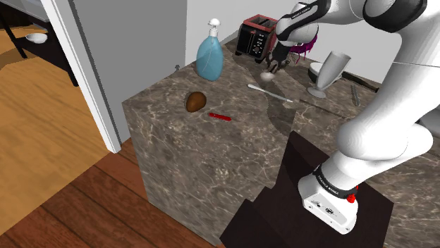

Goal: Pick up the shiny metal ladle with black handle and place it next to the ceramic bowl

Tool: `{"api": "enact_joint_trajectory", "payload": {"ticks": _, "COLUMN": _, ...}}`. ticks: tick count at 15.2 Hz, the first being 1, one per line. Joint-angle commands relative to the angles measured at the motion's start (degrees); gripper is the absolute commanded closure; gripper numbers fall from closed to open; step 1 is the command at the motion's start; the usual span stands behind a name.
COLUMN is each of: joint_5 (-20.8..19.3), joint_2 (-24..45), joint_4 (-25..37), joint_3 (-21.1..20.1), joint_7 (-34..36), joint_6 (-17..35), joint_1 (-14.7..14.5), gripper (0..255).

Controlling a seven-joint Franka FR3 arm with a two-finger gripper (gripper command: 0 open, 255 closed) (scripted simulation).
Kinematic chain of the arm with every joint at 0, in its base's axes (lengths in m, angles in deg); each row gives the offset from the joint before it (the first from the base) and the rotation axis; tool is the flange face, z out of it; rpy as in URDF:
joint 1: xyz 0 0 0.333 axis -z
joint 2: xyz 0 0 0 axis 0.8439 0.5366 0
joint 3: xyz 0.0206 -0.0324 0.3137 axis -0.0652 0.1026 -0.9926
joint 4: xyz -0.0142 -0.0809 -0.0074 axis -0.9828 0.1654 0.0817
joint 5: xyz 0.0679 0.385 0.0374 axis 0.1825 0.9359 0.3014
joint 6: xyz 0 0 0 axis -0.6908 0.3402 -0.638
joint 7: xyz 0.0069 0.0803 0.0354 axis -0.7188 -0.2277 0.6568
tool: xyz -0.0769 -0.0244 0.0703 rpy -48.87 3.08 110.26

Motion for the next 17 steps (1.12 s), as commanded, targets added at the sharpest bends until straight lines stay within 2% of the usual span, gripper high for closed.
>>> {"api": "enact_joint_trajectory", "payload": {"ticks": 1, "joint_5": 0.0, "joint_2": 0.0, "joint_4": 0.0, "joint_3": 0.0, "joint_7": 0.0, "joint_6": 0.0, "joint_1": 0.0, "gripper": 0}}
{"api": "enact_joint_trajectory", "payload": {"ticks": 5, "joint_5": 0.0, "joint_2": 0.0, "joint_4": 0.0, "joint_3": 0.0, "joint_7": 0.0, "joint_6": 0.0, "joint_1": 0.0, "gripper": 0}}
{"api": "enact_joint_trajectory", "payload": {"ticks": 9, "joint_5": 0.0, "joint_2": -4.5, "joint_4": 1.1, "joint_3": 0.0, "joint_7": 0.0, "joint_6": -5.6, "joint_1": 0.0, "gripper": 0}}
{"api": "enact_joint_trajectory", "payload": {"ticks": 17, "joint_5": 0.0, "joint_2": -4.5, "joint_4": 1.1, "joint_3": 0.0, "joint_7": 0.0, "joint_6": -5.6, "joint_1": 0.0, "gripper": 0}}
